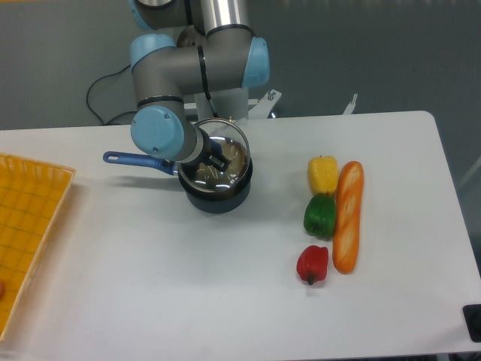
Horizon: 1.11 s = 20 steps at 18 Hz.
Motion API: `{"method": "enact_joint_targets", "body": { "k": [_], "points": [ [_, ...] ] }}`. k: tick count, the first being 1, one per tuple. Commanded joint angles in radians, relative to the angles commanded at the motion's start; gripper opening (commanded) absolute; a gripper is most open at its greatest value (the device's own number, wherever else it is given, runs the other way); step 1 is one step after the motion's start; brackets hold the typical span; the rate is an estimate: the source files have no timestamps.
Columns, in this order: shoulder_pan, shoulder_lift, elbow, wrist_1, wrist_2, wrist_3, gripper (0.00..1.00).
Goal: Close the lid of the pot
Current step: 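Adjust the lid to seat it flat on the saucepan rim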
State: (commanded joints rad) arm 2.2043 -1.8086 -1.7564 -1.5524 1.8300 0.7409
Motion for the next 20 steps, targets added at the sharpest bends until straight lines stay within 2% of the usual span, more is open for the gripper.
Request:
{"method": "enact_joint_targets", "body": {
  "k": [3,7,20],
  "points": [
    [0.002,0.0,0.0,0.0,0.0,0.002,0.51],
    [0.002,0.002,0.0,0.0,0.0,0.003,0.63],
    [0.0,0.003,-0.002,0.0,0.015,0.006,0.72]
  ]
}}
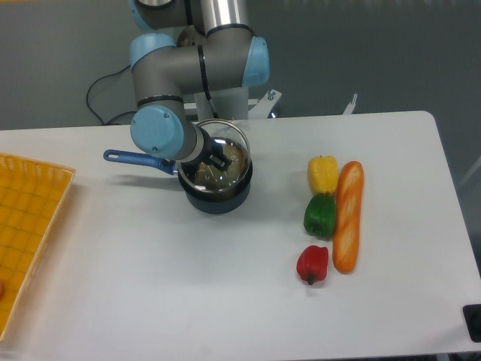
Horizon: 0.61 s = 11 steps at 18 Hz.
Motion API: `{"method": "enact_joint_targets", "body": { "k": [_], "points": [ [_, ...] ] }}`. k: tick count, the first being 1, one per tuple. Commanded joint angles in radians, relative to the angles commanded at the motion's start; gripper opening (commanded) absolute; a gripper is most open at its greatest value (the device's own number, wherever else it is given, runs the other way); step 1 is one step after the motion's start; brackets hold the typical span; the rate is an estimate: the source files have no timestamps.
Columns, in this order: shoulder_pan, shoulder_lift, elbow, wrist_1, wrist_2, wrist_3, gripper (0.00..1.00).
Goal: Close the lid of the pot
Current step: 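Adjust the lid to seat it flat on the saucepan rim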
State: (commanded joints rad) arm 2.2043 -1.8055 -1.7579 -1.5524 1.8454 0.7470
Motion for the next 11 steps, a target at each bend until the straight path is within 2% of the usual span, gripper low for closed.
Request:
{"method": "enact_joint_targets", "body": {
  "k": [6,8,11],
  "points": [
    [0.0,0.0,0.0,0.0,0.002,0.0,0.76],
    [0.0,0.0,0.0,0.0,0.002,0.0,0.82],
    [0.0,0.0,0.0,0.0,0.002,0.0,0.83]
  ]
}}
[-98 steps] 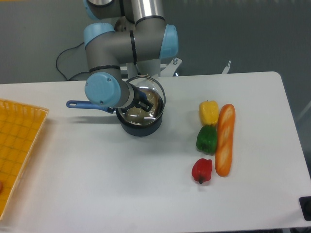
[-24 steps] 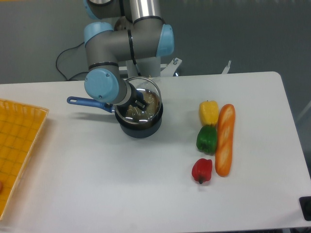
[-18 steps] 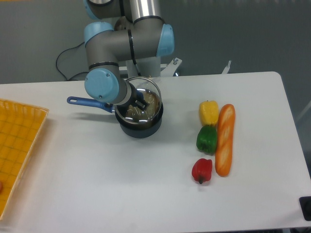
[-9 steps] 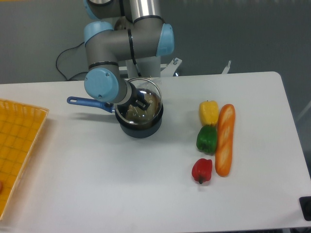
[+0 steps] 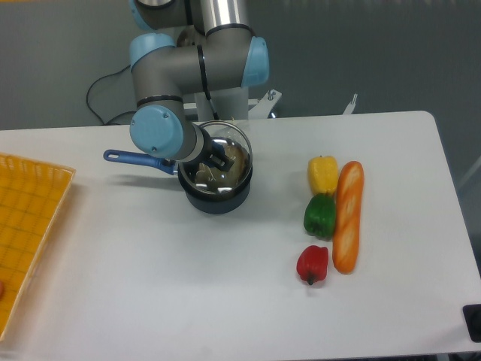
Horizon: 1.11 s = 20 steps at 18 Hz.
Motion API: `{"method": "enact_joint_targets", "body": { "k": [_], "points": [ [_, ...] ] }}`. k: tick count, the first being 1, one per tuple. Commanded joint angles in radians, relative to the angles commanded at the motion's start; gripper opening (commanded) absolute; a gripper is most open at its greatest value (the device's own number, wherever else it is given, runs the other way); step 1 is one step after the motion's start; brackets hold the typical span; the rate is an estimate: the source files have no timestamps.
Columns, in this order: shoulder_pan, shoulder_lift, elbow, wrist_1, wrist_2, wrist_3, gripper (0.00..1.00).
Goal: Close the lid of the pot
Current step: 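Adjust the lid to seat it flat on the saucepan rim, then open the gripper and lift it off the blue knob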
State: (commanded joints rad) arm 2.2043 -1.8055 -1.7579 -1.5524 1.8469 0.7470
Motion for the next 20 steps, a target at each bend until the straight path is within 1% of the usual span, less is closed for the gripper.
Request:
{"method": "enact_joint_targets", "body": {
  "k": [3,7,14,20],
  "points": [
    [0.002,0.002,0.002,0.0,0.0,0.0,0.84],
    [0.002,0.003,0.003,0.0,0.0,0.0,0.95],
    [0.005,0.006,0.014,0.0,-0.002,0.0,0.99],
    [0.031,0.032,0.069,-0.005,-0.014,0.002,1.0]
  ]
}}
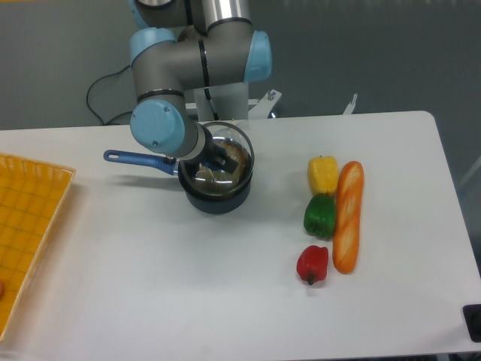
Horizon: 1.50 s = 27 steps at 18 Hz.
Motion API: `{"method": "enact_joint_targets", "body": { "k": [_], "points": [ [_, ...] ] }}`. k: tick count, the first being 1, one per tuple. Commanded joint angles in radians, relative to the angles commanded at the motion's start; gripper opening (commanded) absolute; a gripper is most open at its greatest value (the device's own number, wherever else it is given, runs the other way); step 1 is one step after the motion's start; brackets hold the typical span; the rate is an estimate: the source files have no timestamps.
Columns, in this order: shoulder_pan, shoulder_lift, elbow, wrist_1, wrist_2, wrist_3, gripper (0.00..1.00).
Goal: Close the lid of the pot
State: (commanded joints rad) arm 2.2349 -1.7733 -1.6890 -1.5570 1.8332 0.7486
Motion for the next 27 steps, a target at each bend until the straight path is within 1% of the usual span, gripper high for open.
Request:
{"method": "enact_joint_targets", "body": {
  "k": [3,6,8,10,11,12,14,15,18,22,25,27],
  "points": [
    [0.029,0.014,0.038,0.0,-0.061,0.0,1.0],
    [0.074,0.032,0.08,0.003,-0.127,0.003,1.0],
    [0.104,0.043,0.1,0.027,-0.161,0.041,1.0],
    [0.126,0.045,0.103,0.073,-0.176,0.083,1.0],
    [0.136,0.045,0.104,0.086,-0.176,0.086,1.0],
    [0.15,0.045,0.111,0.095,-0.176,0.086,1.0],
    [0.189,0.043,0.121,0.095,-0.175,0.116,1.0],
    [0.204,0.043,0.123,0.095,-0.176,0.165,1.0],
    [0.268,0.055,0.127,0.095,-0.192,0.39,1.0],
    [0.356,0.055,0.127,0.095,-0.227,0.54,1.0],
    [0.435,0.054,0.129,0.094,-0.23,0.74,1.0],
    [0.474,0.054,0.129,0.095,-0.232,0.83,1.0]
  ]
}}
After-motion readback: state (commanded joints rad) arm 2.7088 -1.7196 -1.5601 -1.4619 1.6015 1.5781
